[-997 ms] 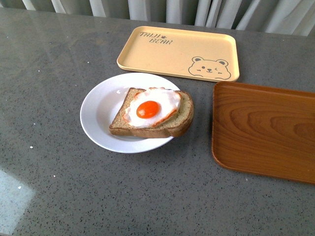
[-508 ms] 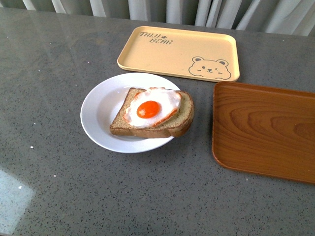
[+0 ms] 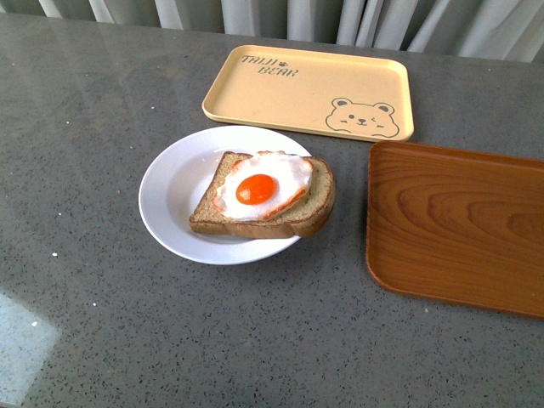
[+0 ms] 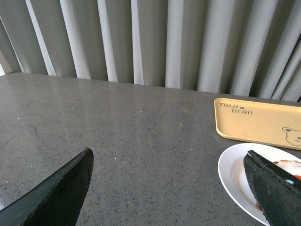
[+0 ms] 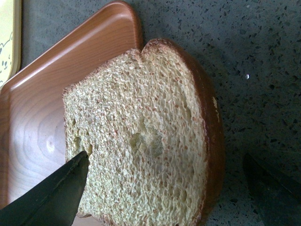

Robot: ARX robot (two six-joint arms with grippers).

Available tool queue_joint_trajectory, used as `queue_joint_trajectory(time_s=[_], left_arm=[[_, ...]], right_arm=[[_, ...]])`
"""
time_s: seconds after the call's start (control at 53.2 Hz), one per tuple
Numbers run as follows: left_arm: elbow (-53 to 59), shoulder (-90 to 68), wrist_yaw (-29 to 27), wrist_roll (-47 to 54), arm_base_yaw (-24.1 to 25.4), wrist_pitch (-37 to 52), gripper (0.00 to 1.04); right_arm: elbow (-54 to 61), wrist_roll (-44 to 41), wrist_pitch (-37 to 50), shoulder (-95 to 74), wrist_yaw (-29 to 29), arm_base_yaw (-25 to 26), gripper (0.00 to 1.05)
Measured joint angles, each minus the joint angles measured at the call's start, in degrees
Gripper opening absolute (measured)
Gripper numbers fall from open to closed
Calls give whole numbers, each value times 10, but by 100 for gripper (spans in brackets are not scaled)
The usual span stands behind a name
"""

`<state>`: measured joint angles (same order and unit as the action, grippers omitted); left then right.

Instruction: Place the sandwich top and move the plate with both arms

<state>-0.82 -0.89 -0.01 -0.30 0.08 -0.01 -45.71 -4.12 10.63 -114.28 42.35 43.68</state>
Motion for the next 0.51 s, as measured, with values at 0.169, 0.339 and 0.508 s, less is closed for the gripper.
queue_joint_trajectory(time_s=[0.169,0.339,0.508], left_arm=[[0,0,0,0,0,0,96],[0,0,0,0,0,0,96],[0,0,0,0,0,0,96]], right_arm=[[0,4,1,-3,-4,-2,66],[0,16,-2,-4,-1,-1,36],[0,25,-21,13,24,6,9]])
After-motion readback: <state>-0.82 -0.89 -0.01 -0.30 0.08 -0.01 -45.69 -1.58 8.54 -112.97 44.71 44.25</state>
